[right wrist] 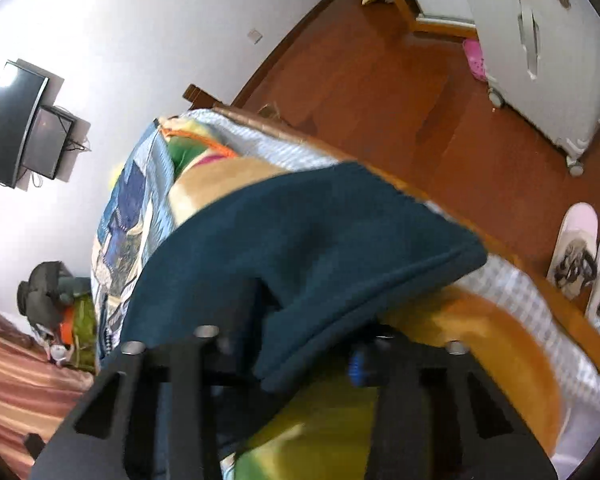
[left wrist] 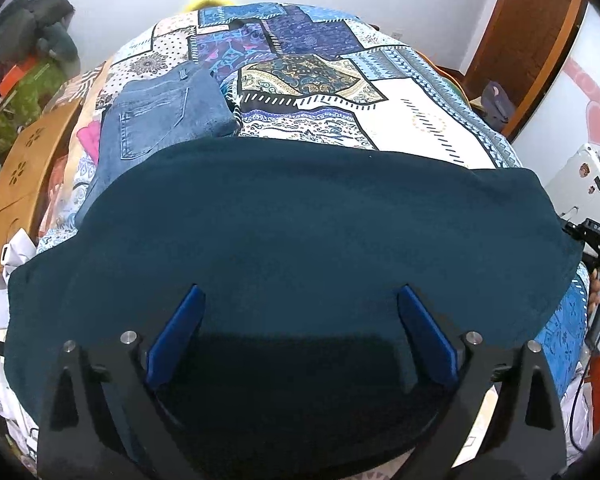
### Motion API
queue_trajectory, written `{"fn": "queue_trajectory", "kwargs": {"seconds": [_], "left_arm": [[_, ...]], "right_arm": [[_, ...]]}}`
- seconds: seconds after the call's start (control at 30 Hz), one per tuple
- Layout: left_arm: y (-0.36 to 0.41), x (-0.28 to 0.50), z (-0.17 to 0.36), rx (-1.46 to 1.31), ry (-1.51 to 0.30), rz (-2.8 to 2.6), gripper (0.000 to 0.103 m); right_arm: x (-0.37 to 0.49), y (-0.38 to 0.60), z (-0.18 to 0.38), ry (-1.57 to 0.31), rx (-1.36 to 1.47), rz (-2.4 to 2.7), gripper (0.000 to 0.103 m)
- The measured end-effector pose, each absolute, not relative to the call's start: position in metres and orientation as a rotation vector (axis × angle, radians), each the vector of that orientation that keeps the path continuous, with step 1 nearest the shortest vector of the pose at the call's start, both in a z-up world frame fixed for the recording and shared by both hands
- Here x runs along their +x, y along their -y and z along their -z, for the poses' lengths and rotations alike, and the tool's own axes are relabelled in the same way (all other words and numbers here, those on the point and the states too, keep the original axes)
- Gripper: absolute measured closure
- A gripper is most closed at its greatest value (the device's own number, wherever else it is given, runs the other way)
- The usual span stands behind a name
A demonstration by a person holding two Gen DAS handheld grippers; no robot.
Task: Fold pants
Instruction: 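Grasp the pants leg end with the right tool and fold it over the pants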
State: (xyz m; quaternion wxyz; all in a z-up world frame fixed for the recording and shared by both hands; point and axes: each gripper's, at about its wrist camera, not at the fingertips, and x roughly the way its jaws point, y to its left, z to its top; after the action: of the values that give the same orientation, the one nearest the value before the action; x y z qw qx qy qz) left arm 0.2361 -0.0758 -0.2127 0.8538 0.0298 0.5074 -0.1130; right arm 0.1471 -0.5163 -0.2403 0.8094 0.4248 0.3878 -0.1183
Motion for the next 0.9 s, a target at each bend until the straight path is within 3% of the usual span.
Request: {"fn": "queue_trajectory", "kwargs": {"seconds": [0.13, 0.53, 0.7, 0.9], "left_arm": [[0.076, 0.235, 0.212, 0.057, -1.066, 0.235, 0.004], [0.057, 0.225, 0.194, 0.042, -1.012, 0.2, 0.004], [0.04, 0.222, 0.183, -0.001, -0.98, 0.182, 0.004], [0.024, 0.214, 0.172, -0.023, -0.943, 0.16, 0.004]], "right_arm": [[0.146, 0.523, 0.22, -0.785, 0.827, 0.289, 0.089], [0.165, 0.481, 0.108, -0.559, 0.538, 0.187, 0.093], [0.175, 0.427, 0.058, -0.465, 0.369, 0.054, 0.093], [0.198, 0.349, 0.035, -0.444, 0.261, -0.15, 0.093]]}}
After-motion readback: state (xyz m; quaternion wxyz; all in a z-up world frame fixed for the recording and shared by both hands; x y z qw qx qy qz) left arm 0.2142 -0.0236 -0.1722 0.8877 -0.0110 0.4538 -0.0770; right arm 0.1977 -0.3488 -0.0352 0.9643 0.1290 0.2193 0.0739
